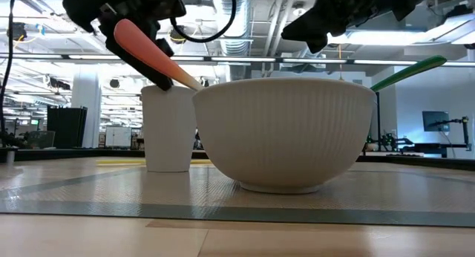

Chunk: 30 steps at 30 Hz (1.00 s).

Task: Pick & Place Utensil
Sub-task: Put the gray cup on the mat at the top left of the gray bowl, then put the yellow straw into the gray cup

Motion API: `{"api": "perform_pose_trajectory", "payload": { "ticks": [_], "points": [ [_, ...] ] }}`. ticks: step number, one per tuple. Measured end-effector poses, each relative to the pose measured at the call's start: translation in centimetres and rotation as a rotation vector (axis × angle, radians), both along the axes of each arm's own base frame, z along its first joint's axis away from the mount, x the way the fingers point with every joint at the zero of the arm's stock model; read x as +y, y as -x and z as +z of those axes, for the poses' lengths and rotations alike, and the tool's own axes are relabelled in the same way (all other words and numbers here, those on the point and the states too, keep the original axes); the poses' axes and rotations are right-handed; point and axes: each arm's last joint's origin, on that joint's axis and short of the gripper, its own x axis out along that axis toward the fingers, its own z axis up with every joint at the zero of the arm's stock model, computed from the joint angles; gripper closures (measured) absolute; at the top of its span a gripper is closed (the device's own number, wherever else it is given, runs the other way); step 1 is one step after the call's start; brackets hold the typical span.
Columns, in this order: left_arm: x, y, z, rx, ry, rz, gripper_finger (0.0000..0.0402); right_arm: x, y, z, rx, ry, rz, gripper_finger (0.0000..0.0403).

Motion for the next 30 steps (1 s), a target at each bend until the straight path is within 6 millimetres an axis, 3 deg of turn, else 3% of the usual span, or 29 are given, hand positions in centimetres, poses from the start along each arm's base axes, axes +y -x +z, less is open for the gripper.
{"api": "perform_pose_trajectory", "payload": {
  "ticks": [6,18,24,30],
  "points": [
    [0.0,0.5,1.2,-0.049,0.041,0.026,0.0316,0.0,0.0,0.0,0.001,-0.001,0.000,0.0347],
    [1.4,4.9,7.4,-0.320,0.140,0.088,0.0314,0.0,0.0,-0.1,0.006,-0.002,-0.001,0.0347],
    [2.6,7.4,6.8,-0.356,0.064,0.197,0.0314,0.0,0.0,-0.1,0.013,-0.002,-0.001,0.0347],
    [3.3,9.1,3.2,-0.299,0.052,0.287,0.0314,0.0,0.1,-0.3,0.029,-0.003,-0.001,0.0347]
  ]
}}
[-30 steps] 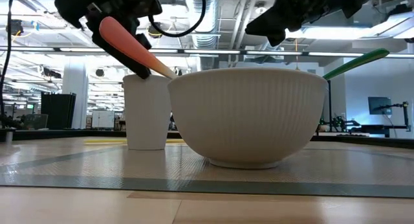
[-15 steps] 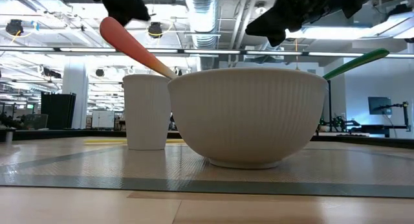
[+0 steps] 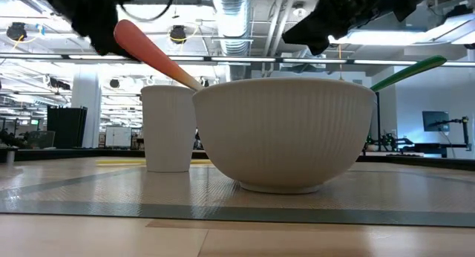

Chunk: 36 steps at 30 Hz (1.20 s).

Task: Pick & Place Utensil
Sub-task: Put the yellow straw into the gray cup

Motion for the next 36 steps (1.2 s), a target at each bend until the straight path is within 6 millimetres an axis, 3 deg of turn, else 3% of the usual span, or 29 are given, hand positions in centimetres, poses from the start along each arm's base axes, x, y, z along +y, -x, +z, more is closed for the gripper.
{"api": "perform_pose_trajectory", "payload": {
  "ticks": [5,10,14,29,36],
  "points": [
    [1.0,1.0,-3.6,0.075,-0.020,0.119,0.0314,0.0,0.0,0.0,0.001,-0.020,-0.009,0.0347],
    [2.6,2.2,-7.6,0.138,0.088,0.318,0.0314,0.0,0.0,0.0,0.001,-0.024,-0.010,0.0347],
    [3.0,3.1,-10.2,0.140,0.150,0.373,0.0314,0.0,0.0,0.0,0.001,-0.024,-0.011,0.0347],
    [3.3,5.1,-15.0,0.053,0.188,0.370,0.0314,0.0,0.0,0.0,0.000,-0.024,-0.010,0.0347],
    [3.4,5.6,-15.8,0.021,0.195,0.369,0.0319,0.0,0.0,0.0,0.000,-0.024,-0.010,0.0347]
  ]
}}
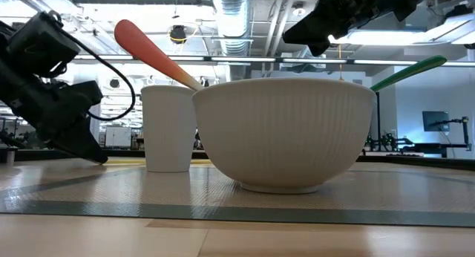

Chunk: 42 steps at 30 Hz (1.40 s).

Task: Pick & Place Utensil
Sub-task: Put the yellow straw into the gray cup

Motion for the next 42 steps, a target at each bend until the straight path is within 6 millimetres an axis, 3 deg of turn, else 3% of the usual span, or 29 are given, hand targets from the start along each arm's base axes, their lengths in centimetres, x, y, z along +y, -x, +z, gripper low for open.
{"api": "perform_pose_trajectory", "payload": {
  "ticks": [7,13,20,32,42],
  "points": [
    [0.0,-0.1,0.0,-0.010,0.011,-0.004,0.0392,0.0,0.0,0.0,0.000,0.000,0.000,0.0347],
    [-0.5,-1.1,1.2,-0.168,0.047,-0.074,0.0397,0.0,0.0,0.0,0.000,0.000,0.000,0.0347],
    [-1.4,-2.3,3.4,-0.284,-0.065,-0.110,0.0398,0.0,0.0,0.0,0.000,0.000,0.000,0.0347],
    [-4.7,-4.8,10.5,-0.390,-0.414,-0.302,0.0399,0.0,-0.1,0.2,-0.018,0.001,-0.001,0.0347],
    [-5.6,-4.6,11.3,-0.422,-0.431,-0.315,0.0399,-0.1,-1.9,1.6,-0.278,0.018,-0.001,0.0347]
  ]
}}
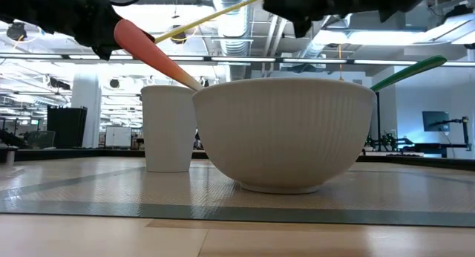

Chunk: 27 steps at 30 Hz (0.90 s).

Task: Pick & Place Utensil
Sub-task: Put the yellow straw into the gray cup

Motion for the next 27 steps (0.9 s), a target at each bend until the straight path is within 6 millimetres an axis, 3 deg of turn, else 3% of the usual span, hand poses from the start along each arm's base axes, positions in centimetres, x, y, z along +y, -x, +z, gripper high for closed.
{"api": "perform_pose_trajectory", "payload": {
  "ticks": [9,19,27],
  "points": [
    [-0.4,0.1,0.3,-0.025,0.008,-0.022,0.0398,-0.3,-2.8,-1.9,-0.090,0.012,-0.004,0.0347],
    [-0.4,0.1,0.3,-0.020,-0.009,-0.027,0.0398,-0.3,-3.3,-1.9,-0.155,0.000,-0.003,0.0347],
    [-0.4,0.1,0.3,-0.020,-0.009,-0.026,0.0398,0.7,-3.3,-1.3,-0.213,0.008,0.031,0.0347]
  ]
}}
